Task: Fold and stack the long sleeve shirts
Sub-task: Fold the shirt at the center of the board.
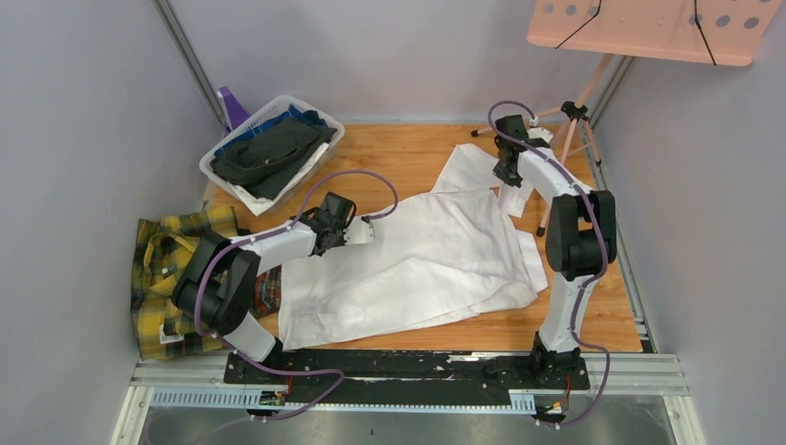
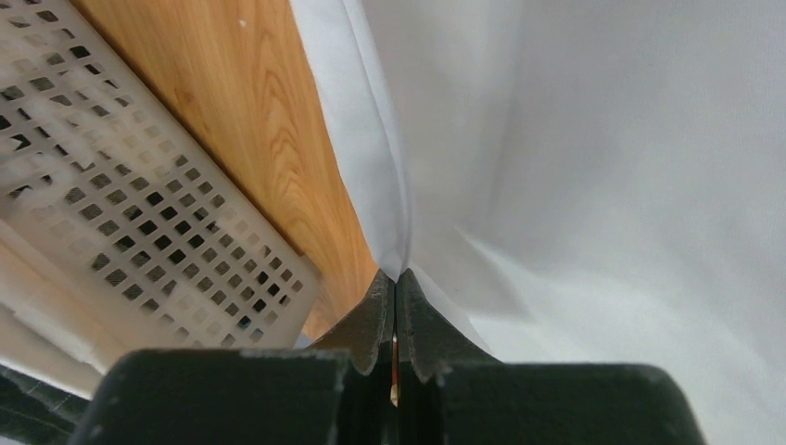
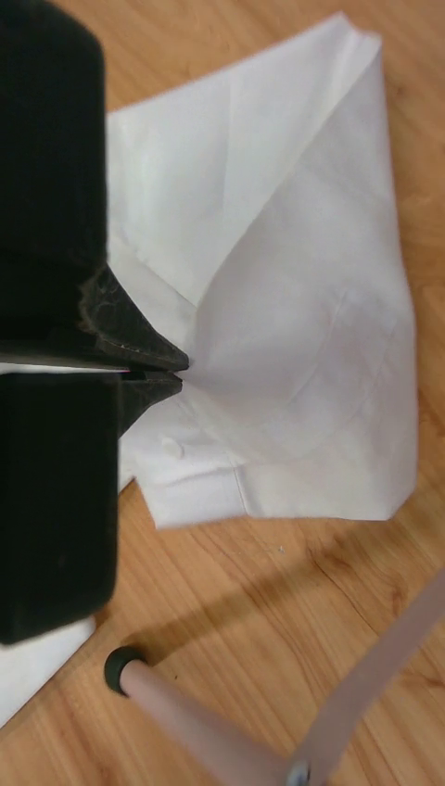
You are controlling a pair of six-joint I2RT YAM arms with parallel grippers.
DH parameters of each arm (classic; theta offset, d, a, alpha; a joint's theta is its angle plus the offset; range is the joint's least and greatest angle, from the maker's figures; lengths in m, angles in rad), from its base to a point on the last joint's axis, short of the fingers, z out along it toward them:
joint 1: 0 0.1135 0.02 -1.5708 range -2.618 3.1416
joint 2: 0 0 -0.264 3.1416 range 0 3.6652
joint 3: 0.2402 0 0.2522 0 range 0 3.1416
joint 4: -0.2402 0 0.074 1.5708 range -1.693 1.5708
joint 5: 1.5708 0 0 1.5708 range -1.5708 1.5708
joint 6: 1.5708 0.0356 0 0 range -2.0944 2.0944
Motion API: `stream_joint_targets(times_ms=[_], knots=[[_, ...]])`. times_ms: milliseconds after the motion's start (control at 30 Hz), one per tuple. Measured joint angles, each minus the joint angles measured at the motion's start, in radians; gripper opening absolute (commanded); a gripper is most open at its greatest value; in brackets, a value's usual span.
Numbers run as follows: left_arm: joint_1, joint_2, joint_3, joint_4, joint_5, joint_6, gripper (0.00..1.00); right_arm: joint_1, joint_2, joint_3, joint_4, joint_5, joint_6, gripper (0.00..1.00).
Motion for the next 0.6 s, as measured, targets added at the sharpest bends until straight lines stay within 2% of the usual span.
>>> stream_joint_targets(times_ms=[133, 267, 433, 600], knots=[[0.009, -0.009, 0.077, -0.079, 0.006, -0.002, 0.02, 0.013, -0.146, -0.004, -0.024, 0.000, -0.010, 0.00], [0.013, -0.038, 0.174, -0.133, 0.009, -0.001, 0.03, 0.036, -0.422, -0.040, -0.035, 0.016, -0.027, 0.00], [0.013, -0.078, 0.189, -0.169, 0.006, 0.008, 0.05, 0.050, -0.731, -0.064, -0.041, 0.051, -0.063, 0.00], [0.013, -0.092, 0.175, -0.206, -0.001, 0.013, 0.10, 0.048, -0.851, -0.060, -0.117, 0.078, -0.067, 0.00]])
